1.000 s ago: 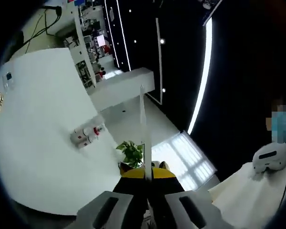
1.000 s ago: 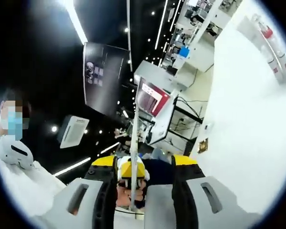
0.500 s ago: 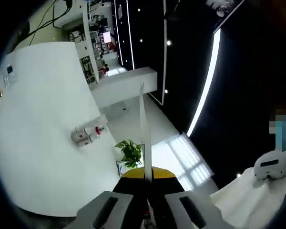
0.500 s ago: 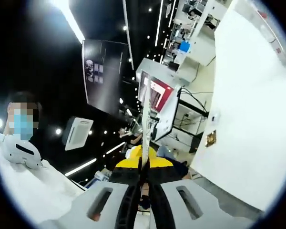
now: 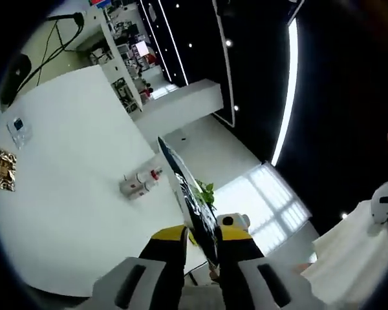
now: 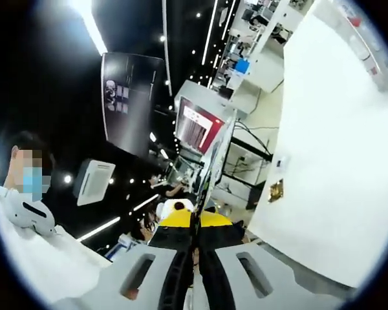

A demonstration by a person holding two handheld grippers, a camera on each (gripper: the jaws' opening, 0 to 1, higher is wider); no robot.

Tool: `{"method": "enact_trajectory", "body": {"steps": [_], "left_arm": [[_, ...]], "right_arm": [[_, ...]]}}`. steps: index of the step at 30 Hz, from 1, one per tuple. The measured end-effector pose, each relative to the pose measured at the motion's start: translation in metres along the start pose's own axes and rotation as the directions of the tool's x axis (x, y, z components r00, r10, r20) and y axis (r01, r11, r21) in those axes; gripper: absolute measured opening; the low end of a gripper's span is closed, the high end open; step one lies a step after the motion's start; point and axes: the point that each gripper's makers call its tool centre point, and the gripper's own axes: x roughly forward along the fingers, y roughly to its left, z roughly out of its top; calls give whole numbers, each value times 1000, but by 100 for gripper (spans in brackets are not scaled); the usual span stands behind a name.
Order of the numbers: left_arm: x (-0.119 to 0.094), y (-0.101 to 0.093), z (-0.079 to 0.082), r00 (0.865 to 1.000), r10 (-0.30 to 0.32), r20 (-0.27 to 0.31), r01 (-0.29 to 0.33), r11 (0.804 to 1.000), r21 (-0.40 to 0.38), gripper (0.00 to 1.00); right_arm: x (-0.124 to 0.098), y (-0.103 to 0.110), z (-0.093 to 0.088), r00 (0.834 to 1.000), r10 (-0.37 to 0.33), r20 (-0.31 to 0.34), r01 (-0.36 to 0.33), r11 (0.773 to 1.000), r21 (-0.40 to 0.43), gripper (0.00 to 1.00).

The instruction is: Arrange the skincare products in the storage area until every visible bottle or jar stands upright without overlapping.

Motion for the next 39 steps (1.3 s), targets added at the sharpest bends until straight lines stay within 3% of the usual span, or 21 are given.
{"method": "enact_trajectory", "body": {"steps": [3, 7, 10, 12, 14, 15, 16, 18, 19, 22, 23, 26, 27, 28, 29, 30, 31, 32, 34, 36, 39], "left_arm": [[1, 2, -2, 1000, 23, -19, -23, 999, 42, 27], [2, 12, 0, 992, 121, -34, -111, 973, 201, 40], [0, 20, 5, 981, 193, -23, -176, 934, 311, 46], [-2, 25, 13, 972, 235, 17, -220, 879, 423, 51], [-6, 34, 24, 952, 294, 85, -289, 770, 569, 59], [-9, 38, 29, 938, 327, 118, -322, 687, 652, 63], [-10, 39, 32, 929, 342, 139, -339, 644, 686, 68], [-15, 46, 41, 901, 384, 201, -394, 531, 750, 76], [-18, 51, 45, 877, 412, 246, -430, 447, 784, 78], [-23, 71, 41, 837, 483, 258, -454, 349, 820, 78], [-24, 82, 39, 816, 515, 260, -471, 333, 817, 78], [-24, 102, 32, 784, 572, 240, -497, 347, 795, 73], [-28, 111, 33, 747, 621, 236, -523, 331, 785, 68], [-34, 119, 37, 698, 675, 238, -536, 274, 798, 63], [-35, 121, 39, 699, 672, 245, -526, 250, 813, 58], [-36, 123, 38, 706, 663, 250, -538, 271, 798, 58], [-39, 124, 36, 699, 669, 254, -552, 278, 786, 59], [-41, 124, 35, 700, 668, 255, -549, 275, 789, 59], [-39, 126, 33, 690, 680, 248, -530, 241, 813, 59], [-37, 129, 25, 694, 689, 210, -503, 255, 826, 58], [-38, 129, 24, 689, 693, 214, -501, 242, 831, 58]], "right_arm": [[0, 1, 5, 1000, -9, 21, 9, 1000, -1, 0], [-5, 0, 19, 998, -17, 68, 16, 1000, 10, 0], [-9, -4, 27, 996, -36, 86, 35, 999, 15, 0], [-13, -10, 32, 994, -57, 90, 55, 998, 20, 0], [-16, -16, 35, 993, -71, 97, 69, 997, 24, 0], [-19, -21, 38, 991, -82, 104, 80, 996, 27, 0], [-21, -25, 40, 991, -88, 105, 85, 996, 33, 0], [-24, -34, 43, 989, -100, 112, 96, 994, 43, 0], [-25, -37, 45, 987, -100, 123, 94, 994, 59, 0], [-28, -52, 56, 983, -94, 157, 76, 990, 118, 0], [-28, -59, 61, 981, -95, 172, 74, 989, 125, 0], [-24, -70, 71, 975, -99, 200, 66, 984, 165, 0], [-22, -73, 73, 974, -100, 204, 66, 983, 170, 0], [-19, -79, 76, 973, -107, 202, 69, 980, 186, 0], [-17, -81, 77, 973, -110, 203, 71, 979, 190, 0], [-14, -85, 80, 974, -112, 199, 73, 979, 191, 0], [-12, -86, 80, 974, -114, 195, 76, 979, 191, 0], [-10, -89, 81, 975, -117, 191, 81, 979, 189, 0], [-4, -99, 82, 975, -126, 181, 90, 976, 197, 0], [1, -109, 83, 975, -144, 172, 107, 972, 207, 0], [7, -119, 81, 973, -165, 159, 129, 968, 217, 0]]}}
